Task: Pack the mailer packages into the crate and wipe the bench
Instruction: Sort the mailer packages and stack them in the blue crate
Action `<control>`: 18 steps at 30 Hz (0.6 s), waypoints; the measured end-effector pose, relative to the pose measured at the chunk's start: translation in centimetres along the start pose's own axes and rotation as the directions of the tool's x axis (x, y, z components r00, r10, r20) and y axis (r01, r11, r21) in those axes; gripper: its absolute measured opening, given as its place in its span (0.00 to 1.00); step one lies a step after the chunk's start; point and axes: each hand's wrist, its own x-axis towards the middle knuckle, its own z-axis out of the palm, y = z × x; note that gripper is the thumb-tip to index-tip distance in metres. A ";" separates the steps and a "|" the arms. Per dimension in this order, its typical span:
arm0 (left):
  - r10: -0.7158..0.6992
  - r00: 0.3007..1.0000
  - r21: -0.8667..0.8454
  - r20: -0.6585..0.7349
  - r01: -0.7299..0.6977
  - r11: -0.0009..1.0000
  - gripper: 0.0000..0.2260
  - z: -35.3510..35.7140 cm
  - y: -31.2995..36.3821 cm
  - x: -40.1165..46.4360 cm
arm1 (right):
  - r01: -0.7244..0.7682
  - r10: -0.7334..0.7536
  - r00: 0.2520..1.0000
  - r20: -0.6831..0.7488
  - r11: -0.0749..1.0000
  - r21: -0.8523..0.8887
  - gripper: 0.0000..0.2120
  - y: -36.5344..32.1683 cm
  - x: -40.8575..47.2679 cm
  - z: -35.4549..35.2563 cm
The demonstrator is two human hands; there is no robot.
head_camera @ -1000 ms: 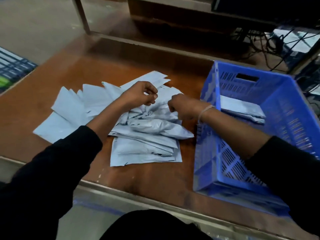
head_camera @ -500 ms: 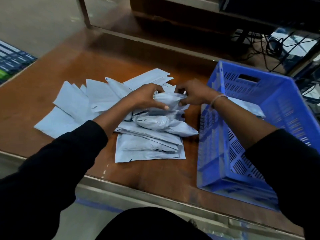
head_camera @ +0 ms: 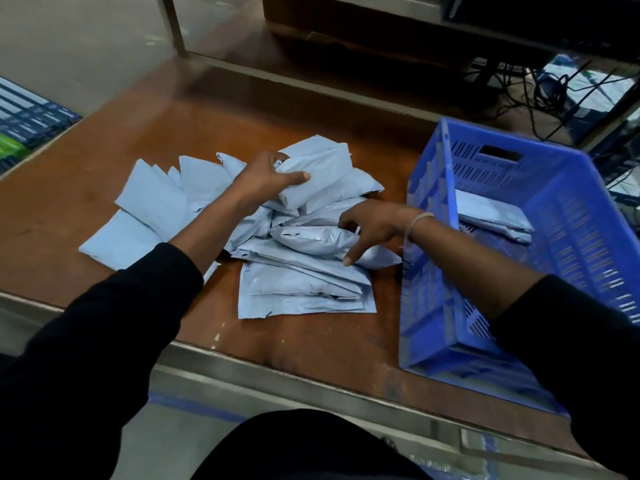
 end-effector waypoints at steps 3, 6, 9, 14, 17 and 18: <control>-0.048 0.999 -0.072 0.003 0.048 0.996 0.32 -0.3 0.1 -0.4 | 0.043 -0.043 0.995 -0.088 0.999 -0.007 0.19 -0.2 0.7 0.3; -0.045 0.999 -0.144 -0.005 0.044 0.989 0.36 -0.5 0.8 -0.4 | 0.074 -0.069 0.981 -0.181 0.997 0.023 0.11 0.6 0.2 -0.3; -0.022 0.999 -0.185 -0.037 0.014 0.983 0.21 -0.2 2.3 -0.3 | 0.133 -0.112 0.957 -0.267 0.989 0.062 0.08 1.5 -1.3 -1.3; -0.002 1.000 -0.247 -0.010 0.000 0.969 0.06 0.4 4.1 -0.3 | 0.328 -0.141 0.907 -0.397 0.827 0.457 0.08 2.8 -5.3 -4.0; 0.057 0.998 -0.325 0.012 -0.050 0.944 0.03 2.0 5.2 -0.1 | 0.420 -0.038 0.865 -0.500 0.598 0.682 0.12 4.5 -7.9 -5.9; 0.055 0.998 -0.350 0.001 -0.051 0.935 0.03 2.7 5.8 -0.1 | 0.447 0.015 0.846 -0.534 0.528 0.722 0.15 5.4 -8.6 -6.5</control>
